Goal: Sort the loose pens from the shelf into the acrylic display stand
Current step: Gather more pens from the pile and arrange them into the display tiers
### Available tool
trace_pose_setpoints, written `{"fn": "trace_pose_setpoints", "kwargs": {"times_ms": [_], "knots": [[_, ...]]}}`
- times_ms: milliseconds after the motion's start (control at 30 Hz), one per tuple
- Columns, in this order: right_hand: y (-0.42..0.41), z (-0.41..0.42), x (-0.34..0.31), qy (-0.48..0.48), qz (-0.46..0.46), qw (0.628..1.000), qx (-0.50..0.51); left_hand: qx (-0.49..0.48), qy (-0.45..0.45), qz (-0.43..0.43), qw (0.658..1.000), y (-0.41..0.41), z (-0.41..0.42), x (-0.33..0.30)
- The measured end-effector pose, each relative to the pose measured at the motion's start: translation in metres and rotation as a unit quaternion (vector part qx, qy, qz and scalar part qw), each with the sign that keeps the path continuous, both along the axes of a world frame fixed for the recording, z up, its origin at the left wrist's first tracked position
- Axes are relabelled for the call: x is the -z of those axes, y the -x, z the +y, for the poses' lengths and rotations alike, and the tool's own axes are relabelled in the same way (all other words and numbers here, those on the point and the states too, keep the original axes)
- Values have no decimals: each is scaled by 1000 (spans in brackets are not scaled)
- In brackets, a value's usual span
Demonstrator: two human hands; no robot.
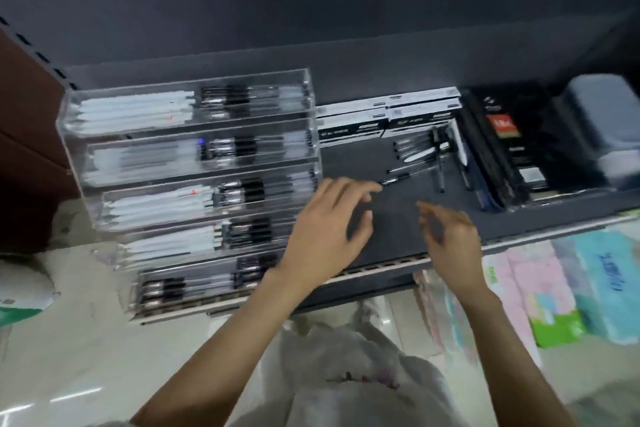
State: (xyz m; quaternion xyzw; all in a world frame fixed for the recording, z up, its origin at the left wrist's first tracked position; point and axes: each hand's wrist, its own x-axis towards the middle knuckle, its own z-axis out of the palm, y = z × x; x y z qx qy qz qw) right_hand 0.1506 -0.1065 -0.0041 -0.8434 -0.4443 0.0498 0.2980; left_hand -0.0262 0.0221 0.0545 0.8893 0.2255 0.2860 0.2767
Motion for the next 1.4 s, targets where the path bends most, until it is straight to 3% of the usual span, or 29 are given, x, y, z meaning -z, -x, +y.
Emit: {"fn": "trace_pose_setpoints", "kwargs": {"times_ms": [167,433,700,933,1033,1133,1200,1233,1300,1400], "knots": [[-75,-2,31,52,-9,999,13,-25,98,163,981,-104,14,41],[-136,22,48,123,-29,987,-98,-5,17,321,947,-200,30,94],[-154,33,49,151,-66,977,-136,-30,-5,393,919,-232,27,104],[-155,33,52,152,-90,972,-157,-25,-126,542,831,-239,15,96],[-155,32,54,169,-99,972,-128,-17,-59,570,819,-224,20,84],[-155,32,54,165,-96,974,-125,-55,128,512,847,-196,27,66],[-156,33,50,159,-85,975,-133,-83,289,400,866,-176,26,57],[-156,33,47,144,-83,977,-137,-96,389,318,859,-168,23,52],[-155,35,38,84,-56,984,-147,-100,548,164,814,-158,13,38],[-150,41,9,-43,144,977,-153,-81,635,41,767,-154,-3,22]]}}
